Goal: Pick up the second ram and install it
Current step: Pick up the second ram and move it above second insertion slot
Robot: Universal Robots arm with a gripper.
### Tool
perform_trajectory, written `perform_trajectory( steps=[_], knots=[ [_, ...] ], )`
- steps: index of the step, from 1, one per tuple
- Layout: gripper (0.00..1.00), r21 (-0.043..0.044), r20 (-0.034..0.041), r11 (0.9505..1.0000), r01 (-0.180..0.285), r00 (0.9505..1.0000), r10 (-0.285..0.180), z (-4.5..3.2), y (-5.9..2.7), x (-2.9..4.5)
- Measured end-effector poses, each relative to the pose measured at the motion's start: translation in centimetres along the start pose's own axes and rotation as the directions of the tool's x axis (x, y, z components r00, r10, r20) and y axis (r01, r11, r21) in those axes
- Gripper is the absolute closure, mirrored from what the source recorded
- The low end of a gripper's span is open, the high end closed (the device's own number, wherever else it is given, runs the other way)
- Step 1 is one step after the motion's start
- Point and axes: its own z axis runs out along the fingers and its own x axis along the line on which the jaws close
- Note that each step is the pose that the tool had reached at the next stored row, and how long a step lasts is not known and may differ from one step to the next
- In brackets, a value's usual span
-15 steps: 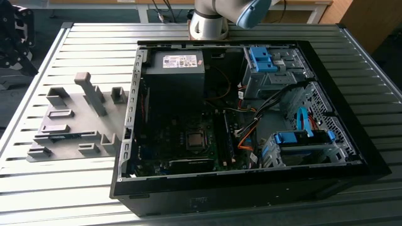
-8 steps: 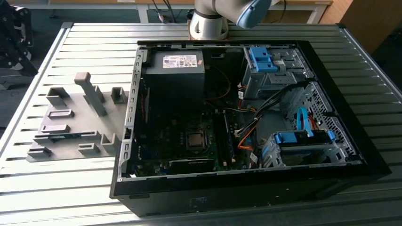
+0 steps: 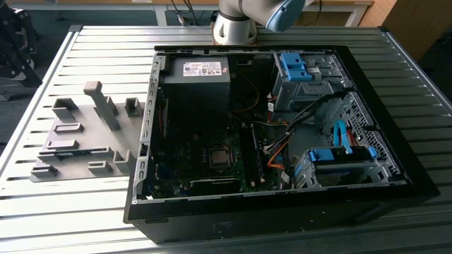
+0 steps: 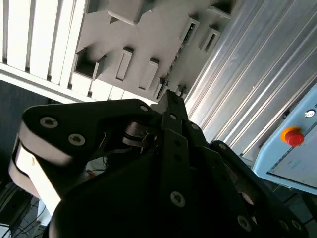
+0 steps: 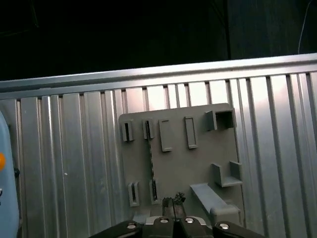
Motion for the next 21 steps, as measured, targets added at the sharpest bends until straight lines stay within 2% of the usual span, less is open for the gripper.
perform_trajectory(
  steps=[6, 10, 11, 12, 14, 16, 17, 19, 21],
  knots=[
    [0.89, -0.0007, -0.0031, 0.9968, 0.08, 0.9968, -0.08, 0.34, -0.02, 0.07],
    [0.89, 0.0016, -0.0036, 0.9958, 0.092, 0.9958, -0.092, 0.37, 0.03, 0.2],
    [0.83, 0.0021, -0.0037, 0.9957, 0.093, 0.9957, -0.093, 0.38, 0.03, 0.21],
    [0.83, 0.0032, -0.0035, 0.9957, 0.093, 0.9957, -0.093, 0.41, 0.04, 0.23],
    [0.71, 0.0058, -0.0037, 0.9955, 0.095, 0.9955, -0.095, 0.58, 0.1, 0.35],
    [0.71, 0.0067, -0.0036, 0.9947, 0.103, 0.9947, -0.103, 0.85, 0.15, 0.51],
    [0.64, 0.0064, -0.0035, 0.9941, 0.108, 0.9942, -0.108, 0.99, 0.18, 0.59],
    [0.64, 0.0062, 0.0022, 0.9939, 0.11, 0.9939, -0.11, 1.23, 0.23, 0.85],
    [0.64, 0.0066, 0.0038, 0.994, 0.109, 0.994, -0.109, 1.56, 0.26, 1.05]
  ],
)
